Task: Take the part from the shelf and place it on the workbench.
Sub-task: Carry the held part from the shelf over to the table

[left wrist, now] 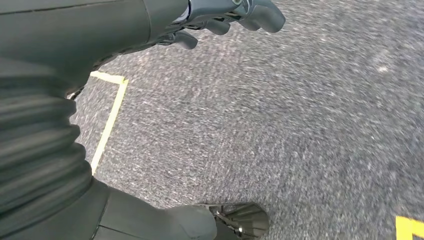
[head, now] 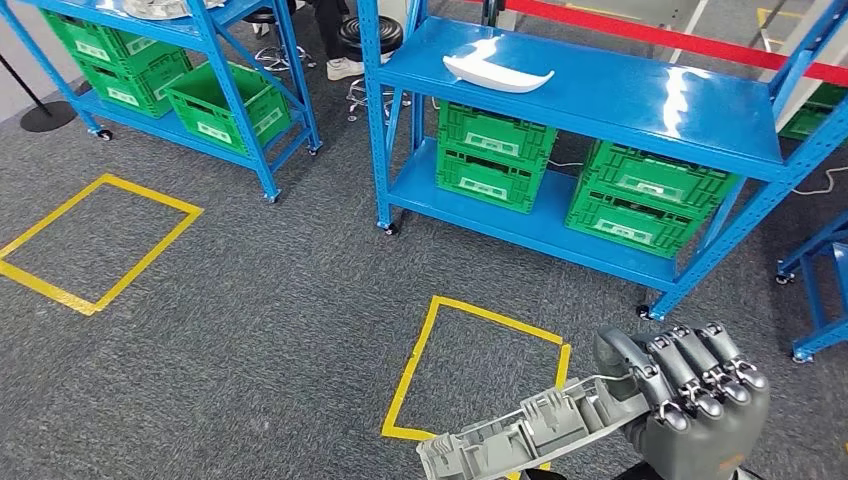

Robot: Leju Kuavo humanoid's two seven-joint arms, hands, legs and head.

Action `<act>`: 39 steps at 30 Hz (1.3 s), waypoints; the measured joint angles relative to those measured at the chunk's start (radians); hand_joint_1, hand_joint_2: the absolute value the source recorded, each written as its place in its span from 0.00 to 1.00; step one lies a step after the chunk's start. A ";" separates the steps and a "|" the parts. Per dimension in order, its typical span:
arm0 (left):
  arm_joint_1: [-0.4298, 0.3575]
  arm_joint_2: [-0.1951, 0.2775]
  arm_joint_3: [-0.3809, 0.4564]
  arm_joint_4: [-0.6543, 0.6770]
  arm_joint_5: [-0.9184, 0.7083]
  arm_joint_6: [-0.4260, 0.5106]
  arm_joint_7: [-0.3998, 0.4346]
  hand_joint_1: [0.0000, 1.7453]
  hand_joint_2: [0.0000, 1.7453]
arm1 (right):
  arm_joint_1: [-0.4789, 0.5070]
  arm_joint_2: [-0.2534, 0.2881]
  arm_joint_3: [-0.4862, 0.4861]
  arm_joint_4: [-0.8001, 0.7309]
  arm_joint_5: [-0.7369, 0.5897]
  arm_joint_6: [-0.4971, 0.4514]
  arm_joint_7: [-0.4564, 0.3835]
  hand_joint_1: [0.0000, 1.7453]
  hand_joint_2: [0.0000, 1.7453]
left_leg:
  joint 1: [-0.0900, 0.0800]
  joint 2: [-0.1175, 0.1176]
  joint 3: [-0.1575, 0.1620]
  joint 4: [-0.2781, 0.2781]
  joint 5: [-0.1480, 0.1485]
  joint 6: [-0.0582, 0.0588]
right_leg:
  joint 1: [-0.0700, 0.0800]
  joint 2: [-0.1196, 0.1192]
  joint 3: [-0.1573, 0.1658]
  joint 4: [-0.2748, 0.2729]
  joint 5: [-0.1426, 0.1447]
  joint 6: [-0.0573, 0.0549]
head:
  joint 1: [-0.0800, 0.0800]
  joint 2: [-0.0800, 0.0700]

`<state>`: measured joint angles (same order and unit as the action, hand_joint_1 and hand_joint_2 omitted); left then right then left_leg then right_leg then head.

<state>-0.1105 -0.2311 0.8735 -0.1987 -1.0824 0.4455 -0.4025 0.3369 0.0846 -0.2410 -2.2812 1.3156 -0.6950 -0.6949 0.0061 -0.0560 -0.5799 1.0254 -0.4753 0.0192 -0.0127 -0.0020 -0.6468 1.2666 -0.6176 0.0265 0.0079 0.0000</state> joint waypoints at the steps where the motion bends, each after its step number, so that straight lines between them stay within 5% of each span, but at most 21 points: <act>1: 0.000 0.000 -0.001 0.000 -0.005 0.000 0.007 0.00 1.00 | 0.008 -0.001 0.003 -0.004 0.013 0.000 0.002 1.00 1.00 | 0.001 -0.014 -0.002 0.004 0.000 -0.002 | -0.002 0.009 0.030 -0.060 0.035 -0.001 | 0.000 0.000; 3: 0.000 0.001 -0.004 0.000 -0.018 -0.003 0.030 0.00 1.00 | 0.022 -0.002 0.014 -0.014 0.062 0.000 0.017 1.00 1.00 | 0.001 -0.038 -0.008 0.012 0.001 -0.012 | -0.007 0.055 0.088 -0.180 0.078 -0.004 | 0.000 0.000; 5: 0.005 0.003 -0.008 0.000 -0.026 -0.011 0.051 0.00 1.00 | 0.035 -0.002 0.031 -0.024 0.110 0.000 0.051 1.00 1.00 | 0.000 -0.058 -0.020 0.014 0.004 -0.028 | -0.005 0.080 0.105 -0.225 0.084 -0.014 | -0.001 0.000; 7: 0.016 0.008 -0.009 0.000 -0.024 -0.017 0.062 0.00 1.00 | 0.041 -0.002 0.057 -0.037 0.145 0.000 0.097 1.00 1.00 | 0.003 -0.072 -0.028 0.011 0.010 -0.043 | -0.002 0.058 0.103 -0.228 0.091 -0.029 | -0.001 0.000; 9: 0.026 0.012 -0.008 0.001 -0.010 -0.015 0.076 0.00 1.00 | 0.043 -0.004 0.088 -0.053 0.168 0.000 0.152 1.00 1.00 | 0.003 -0.039 -0.044 0.040 -0.011 -0.052 | -0.004 0.033 0.104 -0.235 0.097 -0.046 | -0.004 0.000; 11: 0.030 0.013 -0.003 0.001 0.007 -0.007 0.097 0.00 1.00 | 0.042 -0.011 0.119 -0.063 0.173 0.000 0.198 1.00 1.00 | 0.001 0.018 -0.091 0.144 -0.074 -0.058 | -0.003 0.003 0.104 -0.237 0.099 -0.057 | -0.008 0.000; 13: 0.032 0.013 0.001 0.001 0.015 0.000 0.108 0.00 1.00 | 0.034 -0.019 0.145 -0.064 0.169 0.000 0.213 1.00 1.00 | 0.002 0.042 -0.142 0.263 -0.128 -0.063 | 0.000 -0.028 0.101 -0.237 0.099 -0.060 | -0.009 0.000; 14: 0.035 0.013 0.002 0.001 0.015 0.002 0.108 0.00 1.00 | 0.025 -0.022 0.154 -0.062 0.165 0.000 0.213 1.00 1.00 | 0.003 0.045 -0.148 0.284 -0.130 -0.064 | 0.001 -0.043 0.101 -0.237 0.098 -0.060 | -0.009 0.000; 16: 0.039 0.014 0.004 0.001 0.019 0.009 0.105 0.00 1.00 | 0.000 -0.027 0.167 -0.054 0.152 0.000 0.199 1.00 1.00 | 0.003 0.059 -0.103 0.216 -0.088 -0.063 | 0.002 -0.070 0.102 -0.236 0.098 -0.058 | -0.009 0.000; 18: 0.039 0.014 0.007 0.001 0.023 0.015 0.101 0.00 1.00 | -0.026 -0.029 0.176 -0.040 0.132 0.001 0.168 1.00 1.00 | -0.001 0.106 -0.025 0.079 -0.039 -0.054 | 0.006 -0.094 0.104 -0.233 0.094 -0.053 | -0.009 0.000; 20: 0.037 0.015 0.010 0.001 0.024 0.019 0.099 0.00 1.00 | -0.054 -0.029 0.183 -0.019 0.117 0.001 0.133 1.00 1.00 | -0.006 0.131 0.007 0.011 -0.023 -0.043 | 0.011 -0.113 0.108 -0.232 0.092 -0.043 | -0.007 0.000; 22: 0.038 0.017 0.015 0.001 0.026 0.021 0.101 0.00 1.00 | -0.088 -0.029 0.190 0.013 0.114 0.001 0.106 1.00 1.00 | -0.006 0.110 0.004 0.006 -0.018 -0.032 | 0.012 -0.127 0.111 -0.235 0.091 -0.032 | -0.006 0.000; 24: 0.039 0.020 0.020 0.000 0.026 0.021 0.102 0.00 1.00 | -0.125 -0.028 0.197 0.047 0.118 0.001 0.095 1.00 1.00 | -0.002 0.087 0.007 -0.002 -0.009 -0.020 | 0.008 -0.092 0.108 -0.216 0.074 -0.019 | -0.006 0.000; 27: 0.034 0.023 0.022 0.000 0.023 0.020 0.098 0.00 1.00 | -0.163 -0.028 0.206 0.085 0.114 0.001 0.098 1.00 1.00 | 0.002 0.050 0.003 -0.006 0.000 -0.009 | 0.003 -0.013 0.038 -0.059 -0.013 -0.009 | -0.004 0.000; 29: 0.034 0.025 0.023 0.000 0.022 0.015 0.095 0.00 1.00 | -0.182 -0.029 0.213 0.109 0.106 0.001 0.098 1.00 1.00 | 0.002 0.022 -0.003 -0.002 0.002 -0.009 | 0.002 -0.005 -0.011 0.037 -0.041 -0.007 | -0.004 0.000; 30: 0.035 0.027 0.025 0.000 0.023 0.011 0.095 0.00 1.00 | -0.189 -0.029 0.216 0.117 0.103 0.001 0.097 1.00 1.00 | 0.002 0.009 -0.005 0.001 0.003 -0.009 | 0.001 -0.004 -0.017 0.045 -0.033 -0.007 | -0.004 0.000; 32: 0.035 0.030 0.027 0.000 0.024 0.000 0.098 0.00 1.00 | -0.205 -0.029 0.218 0.132 0.099 0.001 0.093 1.00 1.00 | 0.004 -0.015 -0.007 0.007 0.003 -0.012 | -0.003 0.003 0.014 -0.026 0.022 -0.008 | -0.004 0.000; 34: 0.035 0.035 0.028 0.000 0.023 -0.010 0.108 0.00 1.00 | -0.223 -0.029 0.218 0.148 0.095 0.001 0.085 1.00 1.00 | 0.005 -0.041 -0.011 0.014 0.002 -0.021 | -0.010 0.043 0.069 -0.148 0.075 -0.007 | -0.004 0.000; 37: 0.034 0.042 0.028 -0.001 0.016 -0.018 0.132 0.00 1.00 | -0.248 -0.027 0.218 0.172 0.083 0.001 0.063 1.00 1.00 | 0.008 -0.076 -0.026 0.018 0.008 -0.046 | -0.008 0.085 0.094 -0.214 0.087 -0.014 | -0.004 0.000; 39: 0.039 0.043 0.028 -0.001 0.007 -0.018 0.150 0.00 1.00 | -0.262 -0.022 0.218 0.184 0.074 0.001 0.045 1.00 1.00 | 0.013 -0.088 -0.036 0.014 0.014 -0.060 | -0.005 0.061 0.094 -0.219 0.094 -0.030 | -0.004 0.000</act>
<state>-0.0719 -0.1879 0.9018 -0.1995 -1.0757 0.4271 -0.2526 0.0746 0.0625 -0.0225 -2.0969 1.3895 -0.6939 -0.6499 0.0187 -0.1439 -0.6155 1.0391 -0.4613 -0.0410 -0.0177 0.0591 -0.5525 1.0474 -0.5239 -0.0035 0.0043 0.0000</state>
